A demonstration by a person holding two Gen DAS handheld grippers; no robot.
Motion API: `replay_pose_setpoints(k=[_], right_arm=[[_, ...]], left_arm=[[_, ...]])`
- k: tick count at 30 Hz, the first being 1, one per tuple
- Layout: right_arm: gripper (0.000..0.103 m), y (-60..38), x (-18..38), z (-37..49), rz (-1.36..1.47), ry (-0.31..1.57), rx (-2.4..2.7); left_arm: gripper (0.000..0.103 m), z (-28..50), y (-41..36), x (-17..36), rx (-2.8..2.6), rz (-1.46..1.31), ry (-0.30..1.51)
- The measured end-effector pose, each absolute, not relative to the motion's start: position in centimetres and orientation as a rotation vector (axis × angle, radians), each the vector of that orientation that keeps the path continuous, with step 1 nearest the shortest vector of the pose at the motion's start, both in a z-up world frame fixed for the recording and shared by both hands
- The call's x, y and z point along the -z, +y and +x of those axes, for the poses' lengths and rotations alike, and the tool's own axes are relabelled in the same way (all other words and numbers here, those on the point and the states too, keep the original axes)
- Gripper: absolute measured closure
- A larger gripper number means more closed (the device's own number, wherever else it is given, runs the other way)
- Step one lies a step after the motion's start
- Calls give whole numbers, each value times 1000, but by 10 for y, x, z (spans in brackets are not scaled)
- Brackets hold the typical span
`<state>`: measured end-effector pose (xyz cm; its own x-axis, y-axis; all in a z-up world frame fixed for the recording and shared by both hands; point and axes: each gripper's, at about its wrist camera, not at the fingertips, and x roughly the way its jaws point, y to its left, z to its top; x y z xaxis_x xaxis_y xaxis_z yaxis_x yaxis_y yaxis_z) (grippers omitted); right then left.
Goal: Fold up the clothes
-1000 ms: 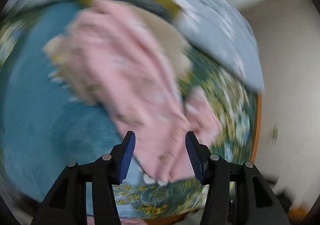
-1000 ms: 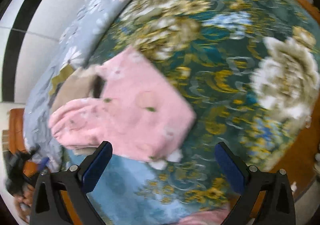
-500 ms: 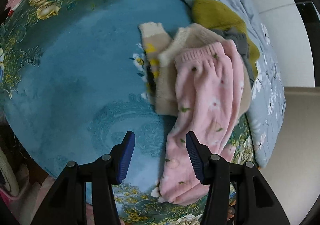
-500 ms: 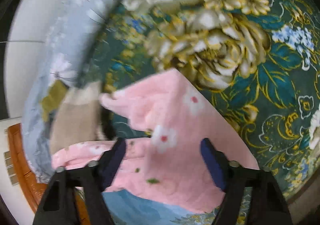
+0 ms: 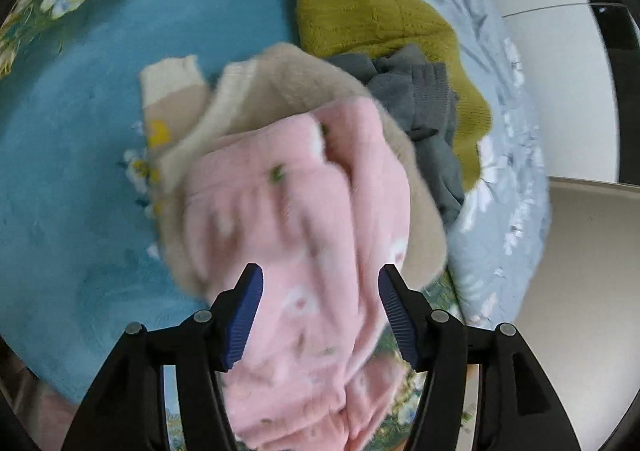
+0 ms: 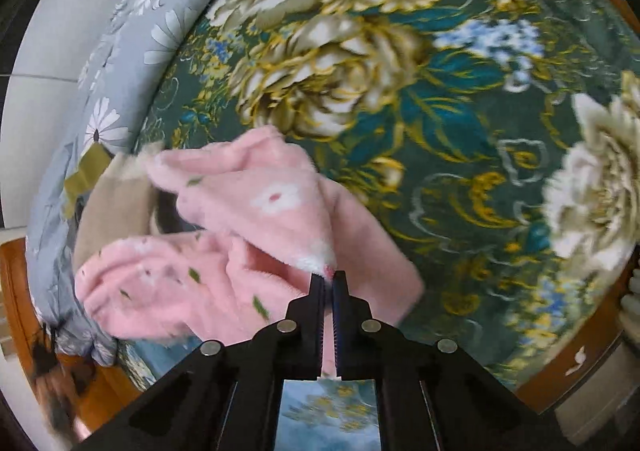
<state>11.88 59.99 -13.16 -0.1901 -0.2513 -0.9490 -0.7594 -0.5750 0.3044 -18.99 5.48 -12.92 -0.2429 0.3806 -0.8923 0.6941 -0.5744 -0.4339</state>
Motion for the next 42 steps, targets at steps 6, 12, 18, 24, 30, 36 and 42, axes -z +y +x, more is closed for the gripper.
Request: replay_pose_setpoints(k=[6,12,18,24,30,36,42], right_arm=[[99,600,123,153,-1626,1263,-1764],[99,595,119,160,-1607,1301,-1740],[99,599,107,170,-1579,1316,-1749],[99,589,94,202,-1530,1422,-1715],[100,603,80,184,-1451,1491,-1759],[100,632,-16,110,-1227,1482,-2098],[100,609,-101,144,-1027,1299,-2458]], left_arm=[[66,-209,67,151,1881,1813,1057],[97,-181,51,159,1909,1801,979],[98,-137,14,152,1992,1747,1048],[99,-73,-26,138,1929,1604,1242],[100,-68,-58,107,1885,1539,1267],[101,-92,-76,-8,2250,1345,1341],[100,-19,-96,-78,2559,1161,1300]])
